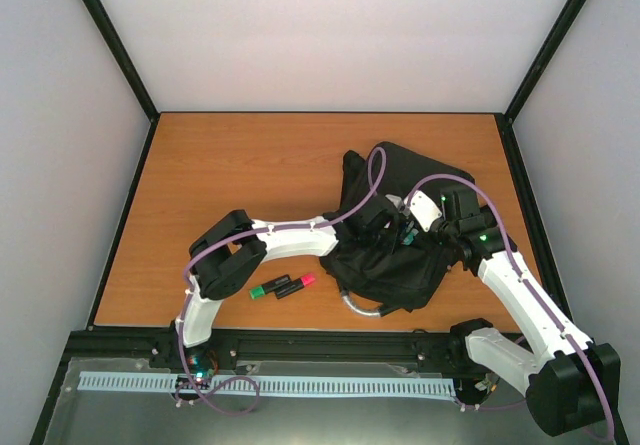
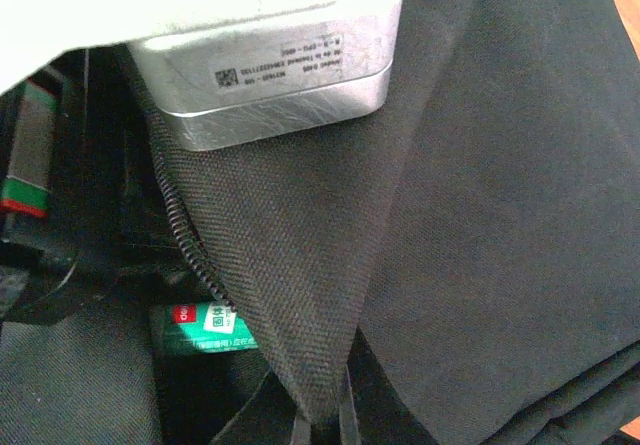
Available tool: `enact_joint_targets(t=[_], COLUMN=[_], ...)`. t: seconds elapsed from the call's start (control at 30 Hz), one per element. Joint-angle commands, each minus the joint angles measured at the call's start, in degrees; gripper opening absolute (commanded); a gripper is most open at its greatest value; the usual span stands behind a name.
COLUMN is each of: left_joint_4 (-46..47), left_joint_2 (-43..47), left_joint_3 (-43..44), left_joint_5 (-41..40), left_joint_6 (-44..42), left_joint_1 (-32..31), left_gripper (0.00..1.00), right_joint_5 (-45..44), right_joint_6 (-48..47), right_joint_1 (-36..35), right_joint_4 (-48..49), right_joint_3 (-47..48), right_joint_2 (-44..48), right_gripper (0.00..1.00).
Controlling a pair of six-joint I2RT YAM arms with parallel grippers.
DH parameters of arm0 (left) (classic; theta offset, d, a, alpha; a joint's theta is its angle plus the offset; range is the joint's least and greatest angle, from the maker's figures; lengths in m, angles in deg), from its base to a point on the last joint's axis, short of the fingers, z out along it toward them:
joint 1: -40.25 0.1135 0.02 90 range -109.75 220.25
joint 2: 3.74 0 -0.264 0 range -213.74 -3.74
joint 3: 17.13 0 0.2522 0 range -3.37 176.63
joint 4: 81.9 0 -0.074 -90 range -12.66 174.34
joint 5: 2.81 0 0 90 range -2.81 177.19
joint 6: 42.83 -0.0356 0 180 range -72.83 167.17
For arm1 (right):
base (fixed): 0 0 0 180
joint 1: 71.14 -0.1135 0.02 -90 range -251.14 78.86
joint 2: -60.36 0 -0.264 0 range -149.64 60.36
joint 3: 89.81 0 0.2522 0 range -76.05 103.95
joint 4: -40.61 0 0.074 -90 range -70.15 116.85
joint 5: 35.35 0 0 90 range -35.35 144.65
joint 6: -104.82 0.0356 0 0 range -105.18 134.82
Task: Pack the student bag
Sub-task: Place the stationery in the student bag, then pick up the stationery from the center of the board.
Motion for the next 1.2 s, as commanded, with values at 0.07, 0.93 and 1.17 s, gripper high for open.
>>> enact_joint_targets(t=[0.07,0.93,1.17], left_joint_4=[2.04,-35.32,-38.23], left_joint_2=[5.44,31.89,39.09], left_joint_3=[-4.48,-18.77,-18.84], left_joint_5=[3.5,-16.23,-17.04], left_joint_6=[-3.09,-10.62,-10.38], left_joint_1=[-0.22,-5.93,-5.98], left_gripper=[0.03,1.0,1.0], right_joint_5=[2.38,4.11,4.46], right_joint_6=[-0.1,-0.21,-0.26], right_joint_1=[-0.79,-0.77,-0.82], right_joint_4=[2.65,1.43,1.39], right_joint_3=[1.13,1.68,1.76], right_joint_2=[-0.1,-0.55,-0.89], right_gripper=[0.03,0.03,0.03])
